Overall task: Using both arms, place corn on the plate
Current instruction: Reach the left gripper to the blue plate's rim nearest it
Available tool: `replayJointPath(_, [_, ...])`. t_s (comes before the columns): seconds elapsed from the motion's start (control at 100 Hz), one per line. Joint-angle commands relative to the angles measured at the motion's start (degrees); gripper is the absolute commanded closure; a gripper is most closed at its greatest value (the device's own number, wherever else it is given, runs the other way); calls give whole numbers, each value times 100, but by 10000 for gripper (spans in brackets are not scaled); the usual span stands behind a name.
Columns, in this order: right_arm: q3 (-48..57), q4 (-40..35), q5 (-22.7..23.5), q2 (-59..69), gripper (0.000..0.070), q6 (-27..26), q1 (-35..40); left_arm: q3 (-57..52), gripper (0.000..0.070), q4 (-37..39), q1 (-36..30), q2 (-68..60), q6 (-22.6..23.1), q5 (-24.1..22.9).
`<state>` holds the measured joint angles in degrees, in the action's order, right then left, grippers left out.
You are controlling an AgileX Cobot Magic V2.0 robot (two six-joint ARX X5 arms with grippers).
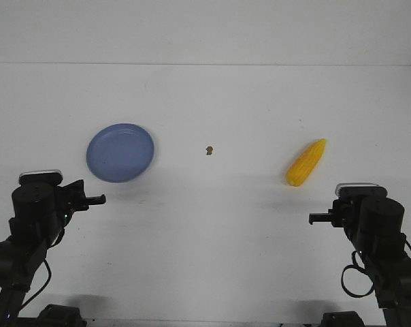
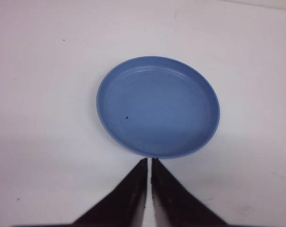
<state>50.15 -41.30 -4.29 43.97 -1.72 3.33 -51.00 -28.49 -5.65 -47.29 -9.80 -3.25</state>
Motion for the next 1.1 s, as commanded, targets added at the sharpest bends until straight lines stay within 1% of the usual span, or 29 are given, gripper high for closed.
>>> replayJointPath(0.0, [96,52,15,24,485,-42,4,-109,475,11,2,-31,-4,-20])
replayJointPath(0.05, [96,44,22,2,340,-42,4,-109,354,7,2,-31,-42,-20])
replayJointPath(0.08, [96,44,20,-11,262,-42,4,-109,306,7,2,-31,-42,-20])
replayJointPath(0.1, [96,55,22,-11,217,-44,4,-109,286,7,2,-28,-42,-20])
replayJointPath(0.12, [96,55,22,-11,179,-44,4,-109,271,7,2,-28,-42,-20])
replayJointPath(0.18, [96,55,20,-35,95,-44,4,-109,269,4,2,-24,-42,-20])
replayJointPath(0.23, [96,68,20,-39,65,-46,4,-109,269,-2,2,-24,-39,-20])
replayJointPath(0.41, [96,96,17,-42,63,-50,4,-109,265,142,9,-90,-42,-20])
replayJointPath(0.52, [96,103,17,-42,63,-66,4,-192,264,280,127,-468,-127,-20])
replayJointPath(0.65, [96,103,17,-42,64,-127,4,-557,264,306,481,-1401,-334,-15])
replayJointPath(0.87, [96,101,15,-42,64,-127,4,-1598,264,304,903,-3340,-326,-15])
replayJointPath(1.09, [96,96,17,-42,64,-127,4,-2459,264,249,1108,-4883,-295,-15])
